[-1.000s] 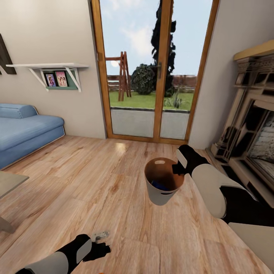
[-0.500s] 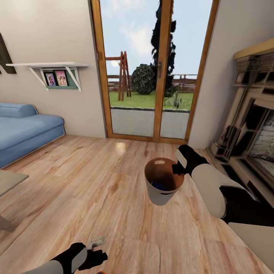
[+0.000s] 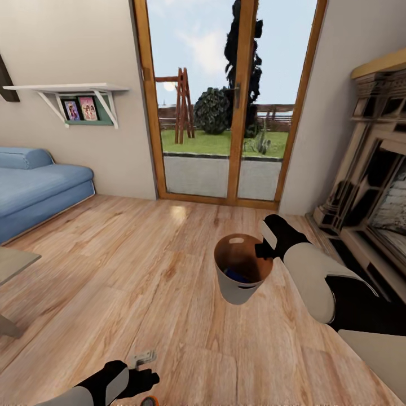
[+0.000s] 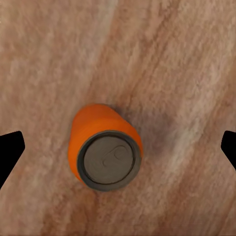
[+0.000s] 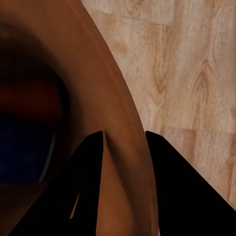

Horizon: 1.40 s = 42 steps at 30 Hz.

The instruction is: Put the three can of soda from the living room inside the tash can in the kitchen.

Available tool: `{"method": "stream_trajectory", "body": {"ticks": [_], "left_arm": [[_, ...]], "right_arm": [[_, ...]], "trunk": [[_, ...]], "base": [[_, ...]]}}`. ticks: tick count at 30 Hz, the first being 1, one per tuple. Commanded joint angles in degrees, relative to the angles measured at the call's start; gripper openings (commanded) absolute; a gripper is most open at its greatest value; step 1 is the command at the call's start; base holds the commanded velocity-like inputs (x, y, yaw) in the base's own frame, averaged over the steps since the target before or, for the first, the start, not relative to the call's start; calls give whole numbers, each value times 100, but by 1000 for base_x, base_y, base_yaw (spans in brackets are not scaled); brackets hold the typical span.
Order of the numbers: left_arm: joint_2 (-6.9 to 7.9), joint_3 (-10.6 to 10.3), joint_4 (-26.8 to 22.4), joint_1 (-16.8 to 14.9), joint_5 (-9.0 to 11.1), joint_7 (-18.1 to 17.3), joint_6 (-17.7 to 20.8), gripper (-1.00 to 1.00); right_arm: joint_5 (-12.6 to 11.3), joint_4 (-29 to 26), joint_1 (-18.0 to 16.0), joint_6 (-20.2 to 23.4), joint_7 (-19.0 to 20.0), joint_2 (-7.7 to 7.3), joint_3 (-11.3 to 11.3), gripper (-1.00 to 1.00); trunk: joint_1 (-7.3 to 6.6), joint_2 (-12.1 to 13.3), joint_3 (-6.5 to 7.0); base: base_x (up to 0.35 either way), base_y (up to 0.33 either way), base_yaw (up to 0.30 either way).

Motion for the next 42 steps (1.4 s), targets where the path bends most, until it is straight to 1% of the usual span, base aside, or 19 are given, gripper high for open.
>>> {"method": "stream_trajectory", "body": {"ticks": [1, 2, 8, 16, 24, 32, 37, 42], "left_arm": [[0, 0, -1, 0, 1, 0, -12, 100], [0, 0, 0, 0, 1, 1, -22, 100], [0, -5, -4, 0, -5, 5, -62, 100], [0, -7, -5, 0, -5, 10, -74, 100], [0, -9, -5, 0, 0, 4, -83, 100], [2, -8, -5, 0, -5, 3, -142, 100], [1, -9, -5, 0, -11, 0, -197, 100], [3, -9, -5, 0, -22, -4, -402, 100]], "right_arm": [[-71, -4, -4, 0, 29, 0, -20, -100], [-71, -4, -4, 0, 29, 0, -20, -100], [-71, -4, -4, 0, 29, 0, -13, -100], [-71, -3, -4, 0, 29, 0, -11, -100], [-71, -1, -4, 0, 29, 0, -11, -100], [-71, 4, -4, 0, 29, 41, -5, -100], [-71, 3, -4, 0, 28, 62, -3, -100], [-71, 4, -4, 0, 29, 68, 1, -100]], "trunk": [[1, -3, -22], [4, -4, -44], [4, -4, -44], [24, -15, -221], [24, -15, -221], [45, -26, -398], [45, -26, -398], [45, -26, -398]], "base": [[0, 0, 0], [0, 0, 0], [0, 0, 0], [0, 0, 0], [0, 0, 0], [0, 0, 0], [0, 0, 0], [0, 0, 0]]}}
